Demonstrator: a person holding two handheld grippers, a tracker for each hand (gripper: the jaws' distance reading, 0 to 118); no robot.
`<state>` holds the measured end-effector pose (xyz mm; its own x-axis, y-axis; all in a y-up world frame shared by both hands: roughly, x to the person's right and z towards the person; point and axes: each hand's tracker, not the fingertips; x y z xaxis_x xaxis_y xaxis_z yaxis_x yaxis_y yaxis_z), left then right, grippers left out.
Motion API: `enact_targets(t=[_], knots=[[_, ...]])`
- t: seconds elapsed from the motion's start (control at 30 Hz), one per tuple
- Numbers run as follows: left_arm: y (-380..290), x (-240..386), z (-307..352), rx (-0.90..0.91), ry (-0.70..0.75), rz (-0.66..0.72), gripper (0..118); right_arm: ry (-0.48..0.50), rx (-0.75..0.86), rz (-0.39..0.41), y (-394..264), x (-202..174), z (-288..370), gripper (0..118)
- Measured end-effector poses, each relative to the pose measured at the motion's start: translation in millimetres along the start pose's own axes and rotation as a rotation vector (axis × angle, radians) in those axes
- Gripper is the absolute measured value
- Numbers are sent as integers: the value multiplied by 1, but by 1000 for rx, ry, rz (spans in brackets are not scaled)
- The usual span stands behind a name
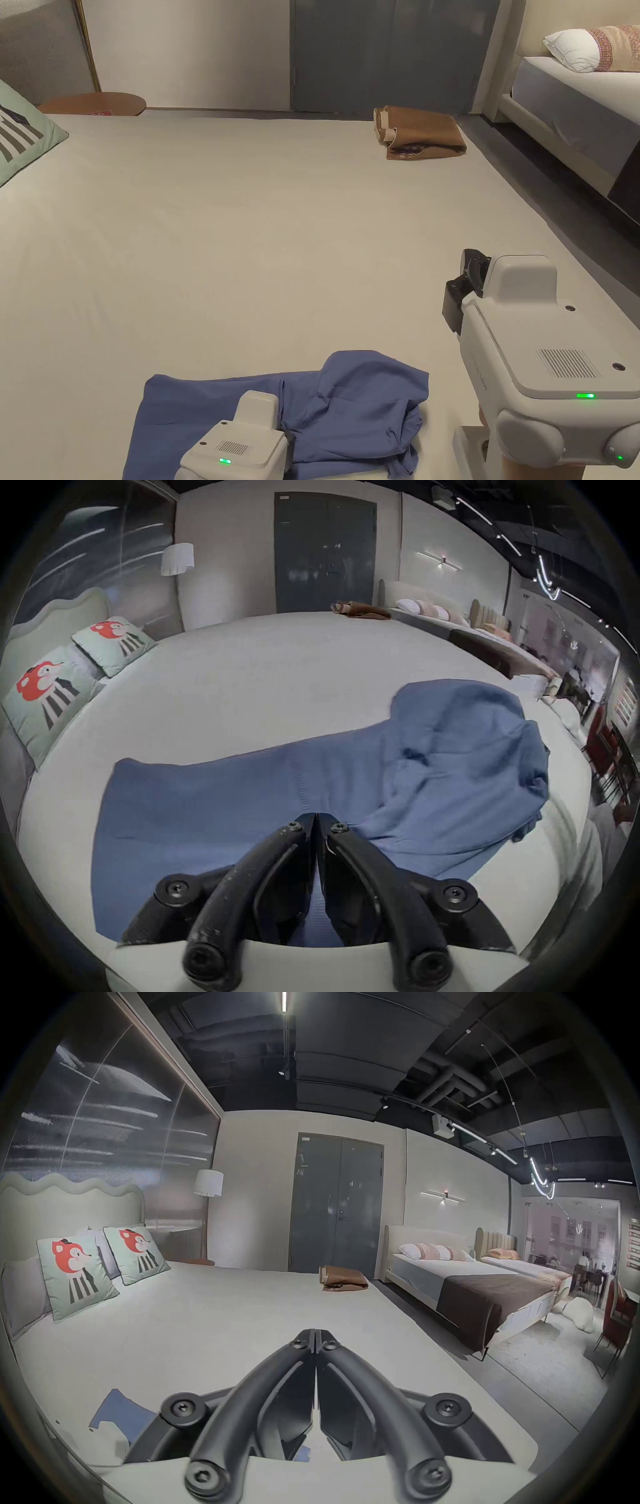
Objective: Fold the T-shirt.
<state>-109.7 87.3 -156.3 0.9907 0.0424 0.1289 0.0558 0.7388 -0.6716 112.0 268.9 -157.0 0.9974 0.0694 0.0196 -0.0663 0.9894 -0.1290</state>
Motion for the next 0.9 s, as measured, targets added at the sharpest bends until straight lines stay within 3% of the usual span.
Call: enact_targets(t=[0.13, 0.33, 0.47, 0.53, 0.67, 0.7, 0.9], knots=[[7, -5, 6, 21, -56, 27, 0, -1, -3, 5, 0, 0, 0, 0], [38, -69, 38, 120, -241, 249, 0, 11, 2, 2, 1, -4, -2, 0], [55, -138, 54, 82, -420, 452, 1, 22, 1, 0, 2, -11, -2, 0], [54, -170, 55, 59, -465, 546, 16, 27, -1, 0, 2, -14, -2, 0], [43, -219, 48, -20, -443, 639, 103, 38, -10, -4, 0, -20, -5, 0], [39, -226, 46, -42, -432, 632, 110, 40, -12, -4, -1, -21, -6, 0], [10, -267, 24, -135, -436, 714, 109, 50, -28, 7, -7, -26, -11, 0]])
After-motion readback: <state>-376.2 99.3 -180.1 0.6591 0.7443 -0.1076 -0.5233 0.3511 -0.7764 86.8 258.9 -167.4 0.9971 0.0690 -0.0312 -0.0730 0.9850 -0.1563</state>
